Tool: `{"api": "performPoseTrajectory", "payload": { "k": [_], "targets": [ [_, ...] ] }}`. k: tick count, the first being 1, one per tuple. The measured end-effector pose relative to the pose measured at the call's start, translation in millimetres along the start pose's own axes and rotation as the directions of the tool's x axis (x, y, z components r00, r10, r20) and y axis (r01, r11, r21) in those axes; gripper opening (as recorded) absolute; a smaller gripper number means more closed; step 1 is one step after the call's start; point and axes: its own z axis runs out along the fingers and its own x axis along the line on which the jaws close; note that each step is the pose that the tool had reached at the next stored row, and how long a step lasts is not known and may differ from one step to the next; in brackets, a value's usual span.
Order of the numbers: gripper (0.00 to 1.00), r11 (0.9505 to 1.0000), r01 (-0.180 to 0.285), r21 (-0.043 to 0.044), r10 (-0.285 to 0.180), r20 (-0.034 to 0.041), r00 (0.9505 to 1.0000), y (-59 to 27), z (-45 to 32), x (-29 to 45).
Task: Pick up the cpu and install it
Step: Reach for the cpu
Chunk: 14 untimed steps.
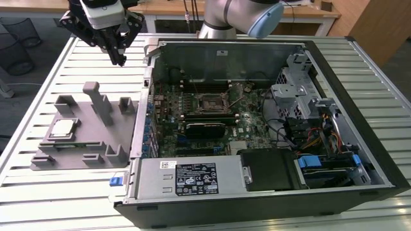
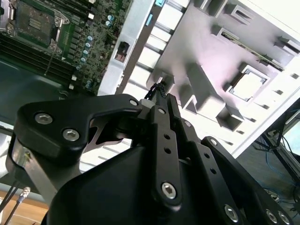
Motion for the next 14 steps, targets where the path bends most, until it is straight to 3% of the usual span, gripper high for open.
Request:
{"api": "performPoseTrajectory", "payload": {
  "k": [11,13,14],
  "targets": [
    [0.18,1.0000,0.000,0.0001,0.000,-0.0013,1.0000,-1.4,0.1,18.1],
    [0.16,1.0000,0.000,0.0002,0.000,-0.0025,1.0000,-1.7,0.1,21.6],
    [0.11,1.0000,0.000,0.0002,0.000,-0.0030,1.0000,-1.8,0.1,23.2]
  ]
}}
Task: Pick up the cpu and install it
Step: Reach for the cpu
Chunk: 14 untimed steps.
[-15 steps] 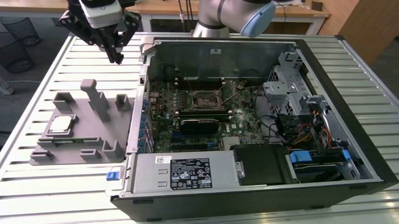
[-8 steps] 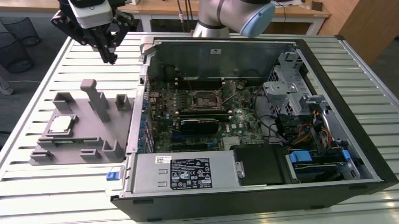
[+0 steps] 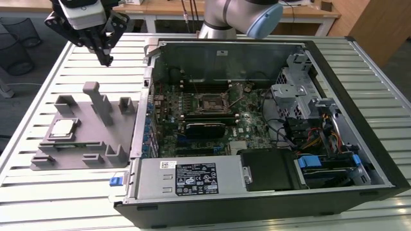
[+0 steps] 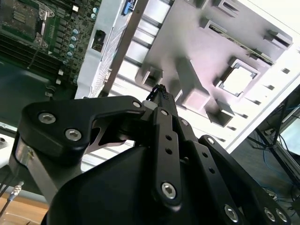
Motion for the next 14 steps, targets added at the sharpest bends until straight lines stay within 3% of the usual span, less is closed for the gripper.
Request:
{"api": "performPoseTrajectory", "payload": {
  "k": [14],
  "targets": [
    [0.11,1.0000,0.000,0.0000,0.000,-0.0010,1.0000,-2.1,0.2,27.4]
  ]
}}
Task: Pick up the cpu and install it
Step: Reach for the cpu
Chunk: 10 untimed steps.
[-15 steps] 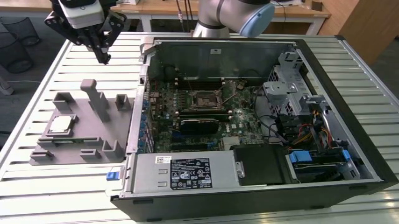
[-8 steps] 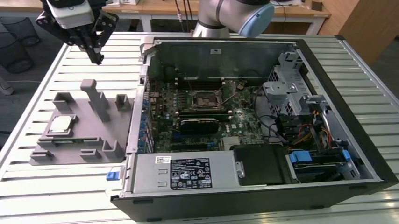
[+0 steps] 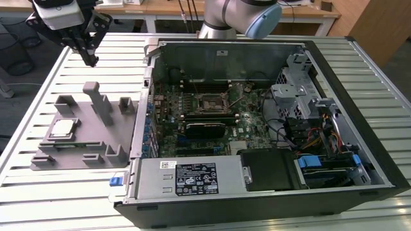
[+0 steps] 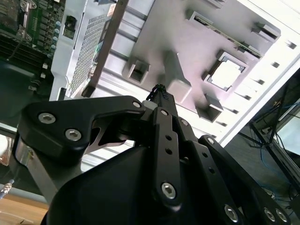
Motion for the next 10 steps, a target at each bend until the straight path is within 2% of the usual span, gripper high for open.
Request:
{"api": "performPoseTrajectory", "payload": {
  "k": [10],
  "targets": [
    [0.11,1.0000,0.000,0.0002,0.000,-0.0018,1.0000,-0.9,0.4,11.9]
  ]
}}
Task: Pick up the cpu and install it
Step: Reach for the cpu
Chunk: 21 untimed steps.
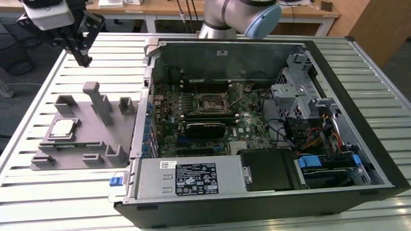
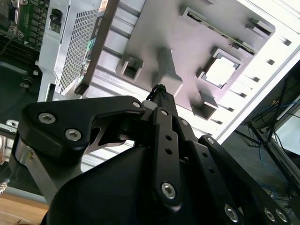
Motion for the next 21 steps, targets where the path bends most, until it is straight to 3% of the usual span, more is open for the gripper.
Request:
{"api": "performPoseTrajectory", "payload": {
  "k": [8,21],
  "targets": [
    [0.11,1.0000,0.000,0.0001,0.000,-0.0008,1.0000,-1.1,0.2,13.5],
    [0.11,1.0000,0.000,0.0000,0.000,-0.0008,1.0000,-3.9,0.8,50.2]
  ]
}}
